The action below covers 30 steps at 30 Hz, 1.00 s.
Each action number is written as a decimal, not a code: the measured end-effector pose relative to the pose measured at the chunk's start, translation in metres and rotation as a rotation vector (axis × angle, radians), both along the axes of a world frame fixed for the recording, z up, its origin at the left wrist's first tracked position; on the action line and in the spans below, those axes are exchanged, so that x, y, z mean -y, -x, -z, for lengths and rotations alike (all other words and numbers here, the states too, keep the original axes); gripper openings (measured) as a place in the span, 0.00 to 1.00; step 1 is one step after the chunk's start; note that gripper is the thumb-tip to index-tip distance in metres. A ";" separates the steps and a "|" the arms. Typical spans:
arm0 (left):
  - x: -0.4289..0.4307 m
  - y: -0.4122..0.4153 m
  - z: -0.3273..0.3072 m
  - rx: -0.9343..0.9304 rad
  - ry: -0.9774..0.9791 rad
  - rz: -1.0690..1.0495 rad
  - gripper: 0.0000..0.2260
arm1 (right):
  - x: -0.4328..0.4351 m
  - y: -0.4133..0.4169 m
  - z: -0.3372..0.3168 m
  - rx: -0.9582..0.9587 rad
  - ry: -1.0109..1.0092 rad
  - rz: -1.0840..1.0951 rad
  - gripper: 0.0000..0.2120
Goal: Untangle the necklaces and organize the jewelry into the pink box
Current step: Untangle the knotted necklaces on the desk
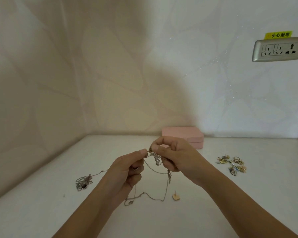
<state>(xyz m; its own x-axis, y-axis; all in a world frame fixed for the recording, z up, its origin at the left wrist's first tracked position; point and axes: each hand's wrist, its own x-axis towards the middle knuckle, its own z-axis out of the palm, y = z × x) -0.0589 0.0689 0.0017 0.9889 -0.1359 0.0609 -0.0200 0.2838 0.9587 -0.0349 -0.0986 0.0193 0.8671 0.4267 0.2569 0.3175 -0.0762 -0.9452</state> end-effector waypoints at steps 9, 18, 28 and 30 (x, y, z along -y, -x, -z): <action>0.005 0.002 -0.002 -0.174 0.254 0.117 0.15 | 0.001 0.003 -0.002 -0.032 0.025 -0.141 0.06; 0.002 0.002 0.000 -0.047 0.094 0.068 0.13 | 0.011 0.002 -0.007 -0.009 0.191 -0.122 0.03; -0.005 -0.003 0.003 0.015 -0.113 -0.089 0.07 | 0.009 0.000 -0.004 0.043 0.161 -0.006 0.07; -0.004 -0.003 0.005 0.014 -0.139 -0.093 0.10 | 0.008 -0.001 -0.003 0.041 0.159 0.029 0.06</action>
